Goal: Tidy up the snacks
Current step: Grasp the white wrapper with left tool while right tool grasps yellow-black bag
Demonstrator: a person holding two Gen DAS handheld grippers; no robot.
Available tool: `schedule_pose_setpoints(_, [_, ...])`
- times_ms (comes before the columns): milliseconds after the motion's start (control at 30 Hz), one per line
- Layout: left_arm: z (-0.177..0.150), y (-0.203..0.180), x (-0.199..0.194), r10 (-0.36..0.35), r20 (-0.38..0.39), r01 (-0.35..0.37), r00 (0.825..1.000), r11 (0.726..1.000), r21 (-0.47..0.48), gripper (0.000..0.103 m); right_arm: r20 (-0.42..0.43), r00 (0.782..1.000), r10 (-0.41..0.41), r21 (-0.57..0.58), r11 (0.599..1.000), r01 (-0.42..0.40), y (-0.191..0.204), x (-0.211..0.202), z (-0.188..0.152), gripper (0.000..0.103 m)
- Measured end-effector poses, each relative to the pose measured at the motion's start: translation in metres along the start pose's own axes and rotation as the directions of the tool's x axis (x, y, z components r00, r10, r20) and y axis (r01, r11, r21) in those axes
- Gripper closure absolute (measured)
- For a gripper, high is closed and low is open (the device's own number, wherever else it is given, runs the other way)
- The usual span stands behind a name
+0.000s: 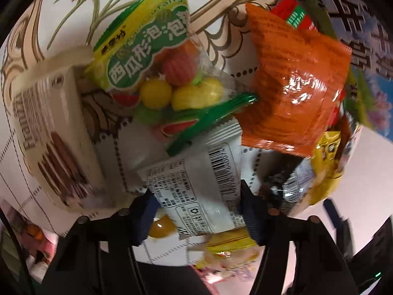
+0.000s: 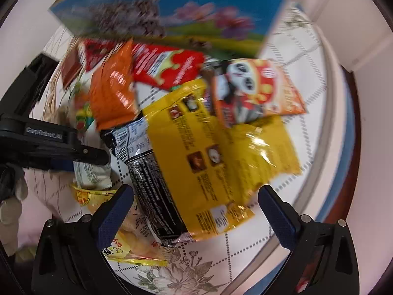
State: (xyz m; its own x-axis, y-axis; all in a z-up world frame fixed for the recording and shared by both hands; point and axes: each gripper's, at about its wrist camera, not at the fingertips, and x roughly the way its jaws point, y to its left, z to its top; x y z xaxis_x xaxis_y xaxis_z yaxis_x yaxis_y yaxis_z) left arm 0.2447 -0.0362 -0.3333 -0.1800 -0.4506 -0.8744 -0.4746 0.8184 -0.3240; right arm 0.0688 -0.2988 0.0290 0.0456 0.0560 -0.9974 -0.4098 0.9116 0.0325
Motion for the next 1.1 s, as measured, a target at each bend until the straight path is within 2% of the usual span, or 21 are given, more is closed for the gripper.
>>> schedule_pose_setpoints(67, [-0.010, -0.009, -0.010, 0.063, 0.052, -0.067, 0.997, 0.994, 0.085, 0.046, -0.014, 1.000, -0.005, -0.037, 0.999, 0.005, 0.004, 0.009, 0.005, 0.000])
schedule_pose_setpoints(133, [-0.021, -0.027, -0.019, 0.177, 0.123, -0.199, 0.977, 0.958, 0.204, 0.046, -0.024, 1.000, 0.006, -0.069, 0.998, -0.007, 0.011, 0.018, 0.008, 0.000])
schedule_pose_setpoints(167, [-0.031, -0.037, -0.024, 0.242, 0.180, -0.285, 0.954, 0.916, 0.282, 0.046, -0.041, 0.999, 0.011, -0.089, 0.996, -0.015, 0.014, 0.023, 0.010, 0.000])
schedule_pose_setpoints(267, [-0.048, -0.052, -0.027, 0.322, 0.259, -0.405, 0.911, 0.819, 0.406, 0.046, -0.105, 0.995, 0.003, -0.108, 0.994, -0.014, 0.022, 0.045, 0.017, 0.000])
schedule_pose_setpoints(333, [-0.053, -0.054, -0.027, 0.323, 0.262, -0.411, 0.909, 0.798, 0.442, 0.046, -0.129, 0.992, 0.013, -0.061, 0.998, -0.021, 0.022, 0.058, 0.020, 0.003])
schedule_pose_setpoints(400, [-0.054, -0.056, -0.031, 0.303, 0.245, -0.383, 0.921, 0.812, 0.440, 0.045, -0.136, 0.990, 0.049, 0.074, 0.996, -0.039, 0.014, 0.061, 0.020, 0.007])
schedule_pose_setpoints(433, [-0.054, -0.052, -0.025, 0.292, 0.242, -0.372, 0.925, 0.818, 0.438, 0.044, -0.141, 0.987, 0.083, 0.185, 0.981, -0.056, 0.006, 0.059, 0.018, 0.009])
schedule_pose_setpoints(467, [-0.055, -0.049, -0.029, 0.272, 0.234, -0.350, 0.934, 0.830, 0.434, 0.044, -0.142, 0.981, 0.129, 0.309, 0.948, -0.080, -0.003, 0.057, 0.014, 0.012])
schedule_pose_setpoints(500, [-0.054, -0.044, -0.031, 0.256, 0.223, -0.330, 0.941, 0.842, 0.428, 0.044, -0.142, 0.977, 0.157, 0.380, 0.920, -0.093, -0.008, 0.056, 0.011, 0.013])
schedule_pose_setpoints(567, [-0.050, -0.038, -0.033, 0.215, 0.175, -0.268, 0.961, 0.878, 0.396, 0.043, -0.113, 0.959, 0.259, 0.568, 0.809, -0.152, -0.019, 0.053, -0.004, 0.013])
schedule_pose_setpoints(633, [-0.050, -0.032, -0.038, 0.168, 0.152, -0.213, 0.974, 0.908, 0.361, 0.041, -0.091, 0.936, 0.340, 0.626, 0.751, -0.212, -0.017, 0.054, -0.012, 0.013])
schedule_pose_setpoints(667, [-0.049, -0.028, -0.042, 0.127, 0.131, -0.165, 0.983, 0.927, 0.337, 0.038, -0.098, 0.930, 0.354, 0.623, 0.751, -0.220, -0.013, 0.055, -0.013, 0.013])
schedule_pose_setpoints(700, [-0.048, -0.023, -0.047, 0.100, 0.119, -0.133, 0.988, 0.940, 0.314, 0.038, -0.106, 0.935, 0.338, 0.604, 0.769, -0.209, -0.007, 0.054, -0.013, 0.013])
schedule_pose_setpoints(800, [-0.047, -0.014, -0.060, 0.030, 0.075, -0.048, 0.997, 0.968, 0.247, 0.038, -0.097, 0.974, 0.207, 0.506, 0.853, -0.131, 0.006, 0.040, -0.005, 0.012])
schedule_pose_setpoints(867, [-0.051, -0.013, -0.070, 0.007, 0.068, -0.022, 0.998, 0.975, 0.222, 0.038, -0.084, 0.983, 0.166, 0.475, 0.873, -0.106, 0.014, 0.036, -0.001, 0.012])
schedule_pose_setpoints(933, [-0.059, -0.013, -0.078, 0.037, 0.106, -0.062, 0.994, 0.969, 0.240, 0.041, -0.081, 0.987, 0.142, 0.451, 0.888, -0.091, 0.018, 0.030, 0.003, 0.012])
schedule_pose_setpoints(1000, [-0.072, -0.020, -0.086, 0.088, 0.155, -0.131, 0.984, 0.946, 0.296, 0.047, -0.080, 0.990, 0.114, 0.427, 0.901, -0.069, 0.034, 0.034, 0.008, 0.012])
schedule_pose_setpoints(1067, [-0.094, -0.043, -0.097, 0.173, 0.245, -0.262, 0.954, 0.879, 0.398, 0.048, -0.062, 0.993, 0.099, 0.443, 0.894, -0.061, 0.042, 0.036, 0.008, 0.016])
schedule_pose_setpoints(1100, [-0.106, -0.054, -0.102, 0.204, 0.301, -0.325, 0.932, 0.837, 0.441, 0.048, -0.058, 0.994, 0.096, 0.468, 0.882, -0.058, 0.049, 0.039, 0.009, 0.020])
